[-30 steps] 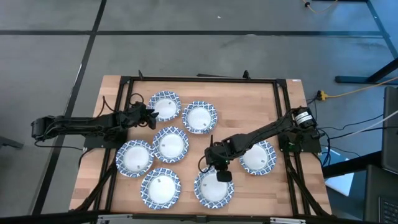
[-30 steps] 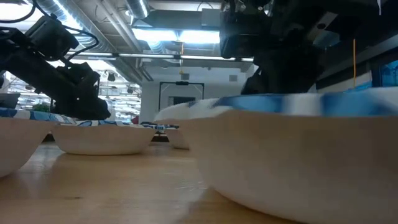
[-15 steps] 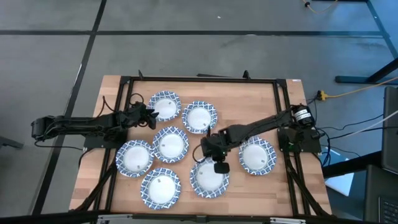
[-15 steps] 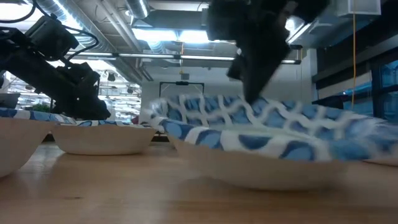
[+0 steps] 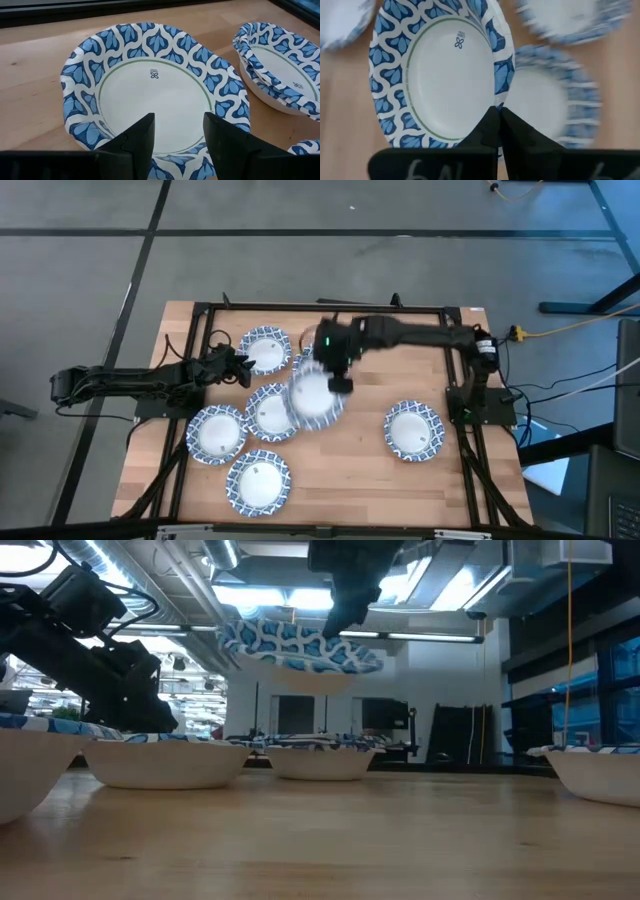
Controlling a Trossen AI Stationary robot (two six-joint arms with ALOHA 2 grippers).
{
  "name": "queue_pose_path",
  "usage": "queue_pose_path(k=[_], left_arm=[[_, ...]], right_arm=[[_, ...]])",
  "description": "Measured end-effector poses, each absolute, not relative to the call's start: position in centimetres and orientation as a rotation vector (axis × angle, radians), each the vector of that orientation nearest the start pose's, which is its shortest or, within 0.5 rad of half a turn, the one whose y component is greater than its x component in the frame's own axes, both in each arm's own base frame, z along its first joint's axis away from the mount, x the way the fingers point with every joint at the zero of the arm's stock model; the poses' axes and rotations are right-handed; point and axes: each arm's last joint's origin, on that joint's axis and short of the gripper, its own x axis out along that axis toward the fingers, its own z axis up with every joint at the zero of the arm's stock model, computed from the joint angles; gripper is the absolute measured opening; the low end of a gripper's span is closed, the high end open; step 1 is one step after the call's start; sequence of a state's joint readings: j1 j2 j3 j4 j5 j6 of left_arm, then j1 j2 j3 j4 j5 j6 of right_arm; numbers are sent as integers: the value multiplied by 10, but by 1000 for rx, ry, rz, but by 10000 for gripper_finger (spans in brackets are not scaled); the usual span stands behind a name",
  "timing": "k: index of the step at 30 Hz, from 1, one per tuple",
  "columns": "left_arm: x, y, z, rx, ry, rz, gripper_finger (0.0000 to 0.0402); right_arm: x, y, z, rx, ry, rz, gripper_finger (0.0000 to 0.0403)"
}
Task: Nest bowls inside each other
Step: Stack the white and blue bowl on the white and blue bowl on the table
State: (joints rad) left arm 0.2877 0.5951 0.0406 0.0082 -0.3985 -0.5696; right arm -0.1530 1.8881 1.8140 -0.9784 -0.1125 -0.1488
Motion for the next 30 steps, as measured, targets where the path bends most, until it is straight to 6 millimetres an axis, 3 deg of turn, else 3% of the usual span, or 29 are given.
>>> queue_pose_path(k=[6,11,16,30], left_arm=[[114,45,124,-502,350,807,163],[114,45,124,-502,350,807,163],[114,45,124,-502,350,807,163],[114,46,125,-502,339,806,163]], right_arm=[[381,-122,322,63,1002,-67,11],[367,-153,309,155,1031,-107,11],[364,-163,292,208,1030,-110,11],[365,-162,250,250,1033,-92,11]])
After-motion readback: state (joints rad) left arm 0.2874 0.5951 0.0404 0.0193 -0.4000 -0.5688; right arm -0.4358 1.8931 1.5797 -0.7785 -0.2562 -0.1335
